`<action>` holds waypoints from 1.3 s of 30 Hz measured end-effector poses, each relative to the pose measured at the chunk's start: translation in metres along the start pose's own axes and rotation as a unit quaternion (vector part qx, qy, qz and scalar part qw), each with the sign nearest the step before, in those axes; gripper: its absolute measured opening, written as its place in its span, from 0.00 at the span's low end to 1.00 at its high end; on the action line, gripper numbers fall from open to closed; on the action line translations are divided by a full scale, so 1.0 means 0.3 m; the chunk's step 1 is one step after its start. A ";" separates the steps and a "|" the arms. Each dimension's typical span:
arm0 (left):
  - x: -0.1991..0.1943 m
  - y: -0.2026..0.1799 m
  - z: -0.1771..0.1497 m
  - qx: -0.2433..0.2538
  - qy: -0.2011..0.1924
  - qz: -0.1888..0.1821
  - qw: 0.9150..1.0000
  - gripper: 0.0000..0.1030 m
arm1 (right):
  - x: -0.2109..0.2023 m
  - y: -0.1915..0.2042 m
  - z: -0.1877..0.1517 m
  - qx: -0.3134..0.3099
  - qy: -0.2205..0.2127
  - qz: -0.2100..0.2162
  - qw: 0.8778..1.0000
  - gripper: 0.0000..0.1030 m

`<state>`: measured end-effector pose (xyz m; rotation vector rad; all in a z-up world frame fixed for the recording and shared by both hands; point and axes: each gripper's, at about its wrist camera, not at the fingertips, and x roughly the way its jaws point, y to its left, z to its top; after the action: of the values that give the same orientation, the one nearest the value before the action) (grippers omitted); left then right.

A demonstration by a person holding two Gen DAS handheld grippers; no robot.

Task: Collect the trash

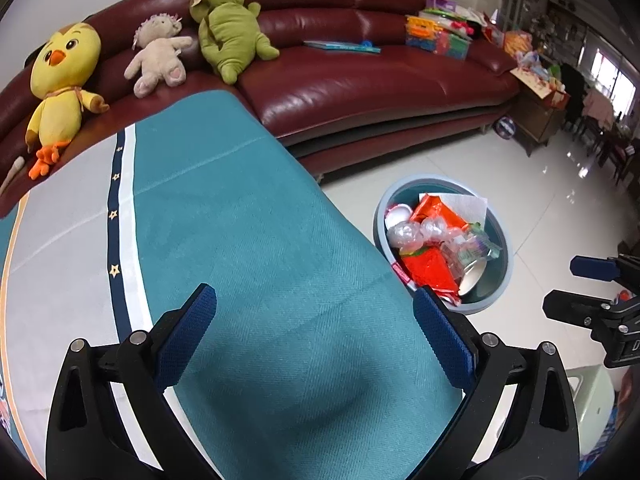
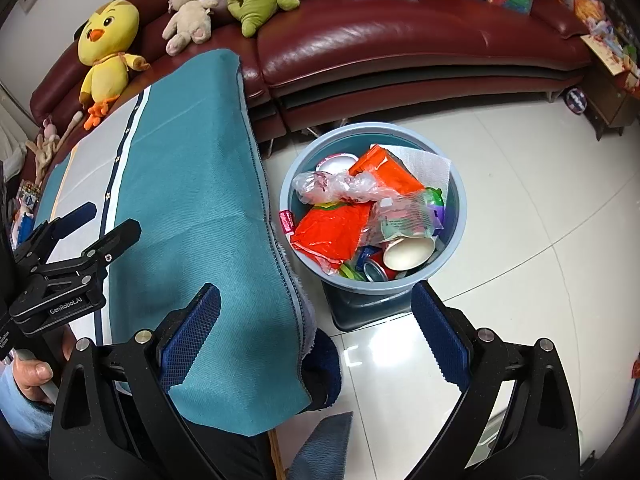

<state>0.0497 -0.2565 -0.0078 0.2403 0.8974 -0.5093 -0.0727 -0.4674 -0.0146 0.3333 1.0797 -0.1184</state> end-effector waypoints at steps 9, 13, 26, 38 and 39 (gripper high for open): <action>0.005 0.013 0.007 -0.007 0.000 0.001 1.000 0.96 | 0.010 0.002 0.004 -0.001 0.003 -0.002 1.000 0.89; 0.007 0.013 0.004 -0.006 0.001 0.002 1.000 0.96 | 0.012 0.002 0.005 -0.001 0.003 -0.003 1.000 0.89; 0.032 0.013 -0.008 -0.007 0.007 0.011 1.000 0.96 | 0.038 -0.018 0.009 0.004 0.010 -0.002 1.000 0.89; 0.049 0.020 -0.009 -0.010 0.013 0.018 1.000 0.96 | 0.066 -0.038 0.012 0.008 0.017 0.000 1.000 0.89; 0.051 0.021 -0.009 -0.010 0.014 0.017 1.000 0.96 | 0.067 -0.040 0.013 0.009 0.017 0.000 1.000 0.89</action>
<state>0.0590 -0.2551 -0.0216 0.2449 0.9240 -0.4660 -0.0628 -0.4786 -0.0332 0.3524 1.1136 -0.1222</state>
